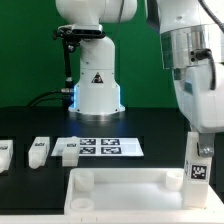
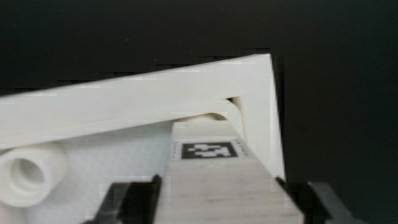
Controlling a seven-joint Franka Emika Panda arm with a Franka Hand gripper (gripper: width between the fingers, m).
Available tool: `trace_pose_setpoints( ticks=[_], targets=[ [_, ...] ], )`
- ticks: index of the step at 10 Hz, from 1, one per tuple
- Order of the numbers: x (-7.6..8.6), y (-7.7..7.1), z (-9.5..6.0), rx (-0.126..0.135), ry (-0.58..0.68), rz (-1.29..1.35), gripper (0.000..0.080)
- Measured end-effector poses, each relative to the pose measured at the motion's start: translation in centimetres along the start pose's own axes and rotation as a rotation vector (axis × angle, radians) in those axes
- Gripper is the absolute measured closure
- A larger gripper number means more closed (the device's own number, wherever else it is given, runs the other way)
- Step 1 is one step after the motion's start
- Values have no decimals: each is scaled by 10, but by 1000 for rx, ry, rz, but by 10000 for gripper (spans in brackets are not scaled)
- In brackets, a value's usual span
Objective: Assemble desk
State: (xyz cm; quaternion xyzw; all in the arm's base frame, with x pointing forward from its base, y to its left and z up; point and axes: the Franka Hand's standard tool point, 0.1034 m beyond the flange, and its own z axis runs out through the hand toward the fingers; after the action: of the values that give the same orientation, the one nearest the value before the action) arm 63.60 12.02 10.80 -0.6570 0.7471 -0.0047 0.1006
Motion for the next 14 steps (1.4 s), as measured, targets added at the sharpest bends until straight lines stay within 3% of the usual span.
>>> trace_pose_setpoints(
  ticks=[1,2,3,4,7,8,10,12,13,14],
  targets=[
    [0,0,0,0,0,-10,390],
    [-1,-1,0,8,6,-240,390],
    [-4,-1,0,11,1,-474,255],
    [-6,0,0,-8,-9,-644,170],
    [-4,0,-1,-12,-4,-898,151],
    [0,-1,-2,-36,10,-1130,151],
    [10,-6,-4,-57,27,-1497,150],
    [9,-6,-4,-54,28,-1446,150],
    [10,-6,-3,-54,28,-1438,291],
    [9,-6,-3,-51,28,-1358,481]
  ],
)
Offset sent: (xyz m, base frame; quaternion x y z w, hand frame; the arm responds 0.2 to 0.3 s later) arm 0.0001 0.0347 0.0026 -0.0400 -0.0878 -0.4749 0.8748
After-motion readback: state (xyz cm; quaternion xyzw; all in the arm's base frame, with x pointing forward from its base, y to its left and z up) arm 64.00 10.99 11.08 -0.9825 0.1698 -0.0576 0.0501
